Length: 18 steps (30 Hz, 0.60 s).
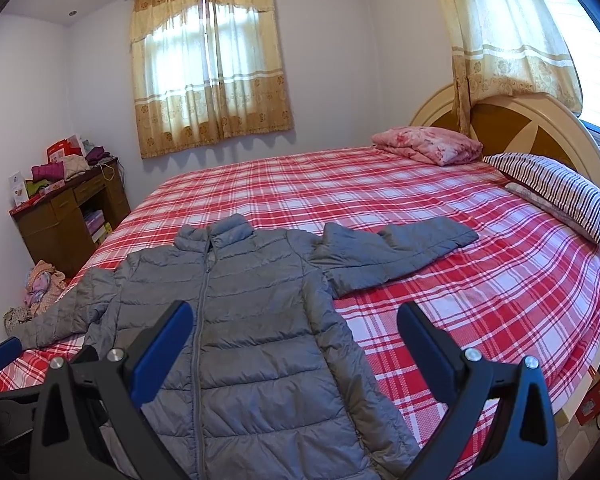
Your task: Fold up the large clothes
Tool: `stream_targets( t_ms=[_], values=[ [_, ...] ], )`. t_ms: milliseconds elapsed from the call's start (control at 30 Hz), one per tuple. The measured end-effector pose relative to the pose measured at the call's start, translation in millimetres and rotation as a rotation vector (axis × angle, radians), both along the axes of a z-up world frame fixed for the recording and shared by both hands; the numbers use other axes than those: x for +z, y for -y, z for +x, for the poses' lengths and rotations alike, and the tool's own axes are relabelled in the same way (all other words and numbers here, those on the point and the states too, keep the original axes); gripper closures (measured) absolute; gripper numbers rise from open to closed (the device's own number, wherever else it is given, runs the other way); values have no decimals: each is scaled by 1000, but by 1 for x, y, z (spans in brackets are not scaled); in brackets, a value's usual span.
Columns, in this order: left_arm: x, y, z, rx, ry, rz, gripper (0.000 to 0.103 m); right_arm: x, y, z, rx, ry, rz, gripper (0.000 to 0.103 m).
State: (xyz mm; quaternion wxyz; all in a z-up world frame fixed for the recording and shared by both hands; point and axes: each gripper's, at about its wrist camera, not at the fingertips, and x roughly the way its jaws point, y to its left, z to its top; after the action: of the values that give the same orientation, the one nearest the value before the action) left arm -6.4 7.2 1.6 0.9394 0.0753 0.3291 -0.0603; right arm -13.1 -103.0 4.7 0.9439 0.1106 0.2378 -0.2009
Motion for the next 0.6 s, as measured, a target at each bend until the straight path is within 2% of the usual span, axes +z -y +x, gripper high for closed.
stream_targets(
  t_ms=[600],
  values=[
    [3, -3, -1, -3, 3, -19, 1, 3, -2, 0, 6, 6, -7, 0]
  ],
)
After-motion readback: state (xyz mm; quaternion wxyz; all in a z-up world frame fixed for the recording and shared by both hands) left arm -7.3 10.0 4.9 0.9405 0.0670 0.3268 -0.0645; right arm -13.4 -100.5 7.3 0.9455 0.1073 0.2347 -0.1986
